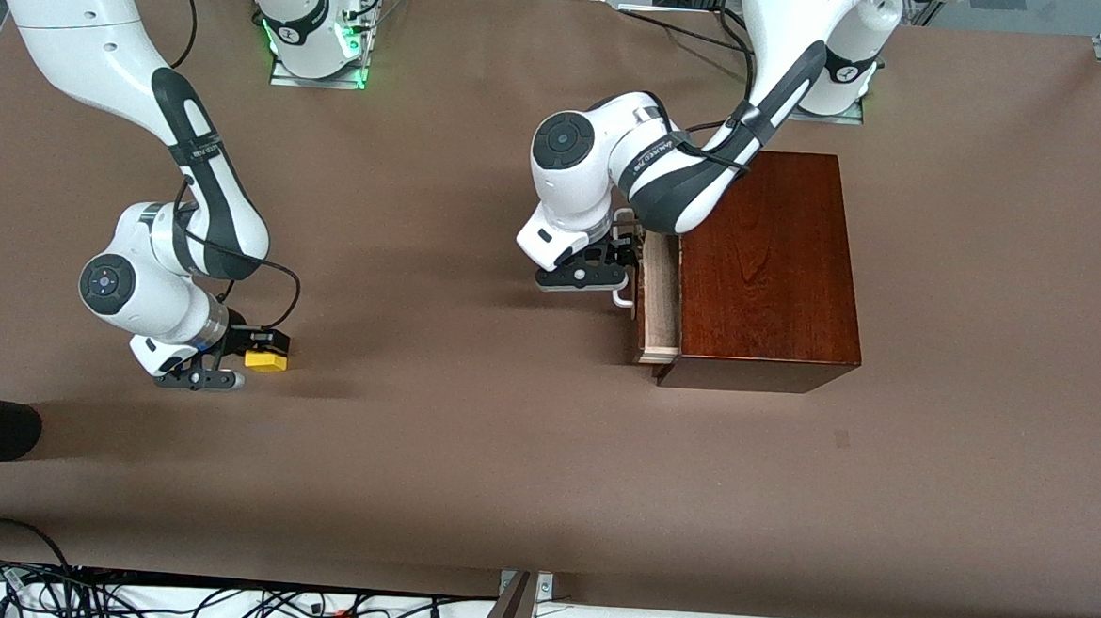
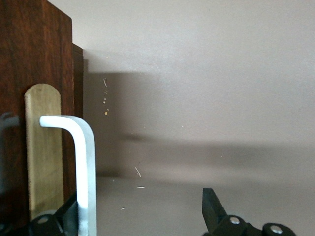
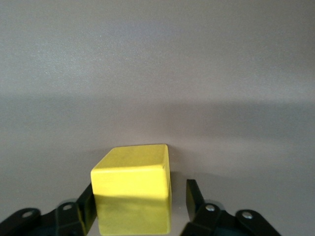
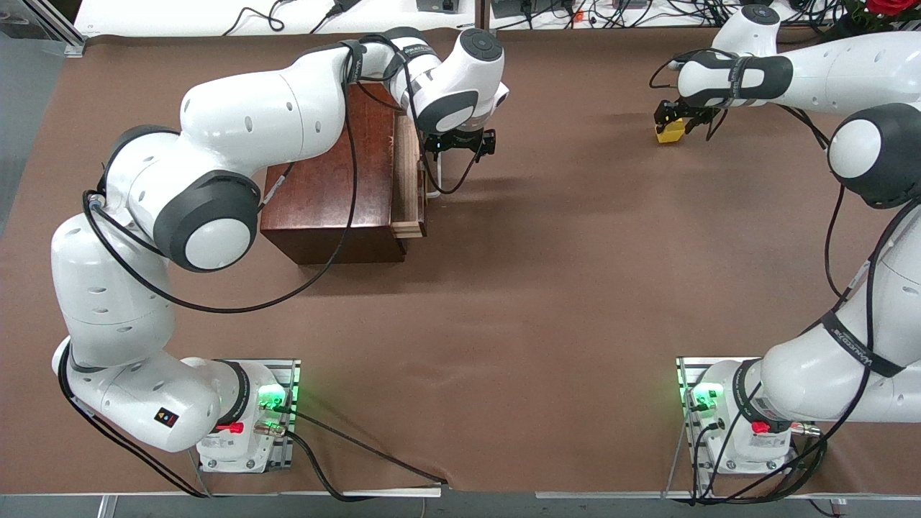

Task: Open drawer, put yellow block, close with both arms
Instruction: 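Pull the drawer open with the left gripper while the right gripper grasps the cube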

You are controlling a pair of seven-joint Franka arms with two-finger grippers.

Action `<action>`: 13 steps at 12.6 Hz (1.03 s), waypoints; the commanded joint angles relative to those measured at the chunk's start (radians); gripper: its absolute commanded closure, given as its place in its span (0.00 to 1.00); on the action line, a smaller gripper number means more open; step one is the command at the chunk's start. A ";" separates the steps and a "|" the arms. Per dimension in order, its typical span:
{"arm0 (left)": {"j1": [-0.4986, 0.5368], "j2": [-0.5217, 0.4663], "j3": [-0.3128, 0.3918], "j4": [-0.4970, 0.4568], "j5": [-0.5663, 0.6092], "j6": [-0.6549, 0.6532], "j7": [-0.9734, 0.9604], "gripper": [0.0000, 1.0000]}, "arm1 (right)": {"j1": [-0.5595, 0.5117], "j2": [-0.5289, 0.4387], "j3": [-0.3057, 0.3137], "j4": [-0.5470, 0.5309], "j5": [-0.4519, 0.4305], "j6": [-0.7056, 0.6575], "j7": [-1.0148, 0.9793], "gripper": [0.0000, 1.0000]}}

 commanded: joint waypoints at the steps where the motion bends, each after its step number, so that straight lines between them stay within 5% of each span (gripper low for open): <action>1: -0.038 0.079 -0.012 0.077 -0.072 0.108 -0.072 0.00 | -0.008 -0.016 0.008 -0.015 -0.008 0.011 -0.004 0.25; 10: -0.055 0.095 -0.010 0.082 -0.064 0.123 -0.085 0.00 | -0.007 -0.024 0.009 -0.011 -0.008 0.009 -0.002 0.24; 13: -0.054 0.076 -0.010 0.082 -0.064 0.085 -0.080 0.00 | -0.007 -0.024 0.009 -0.011 -0.008 0.009 -0.008 0.33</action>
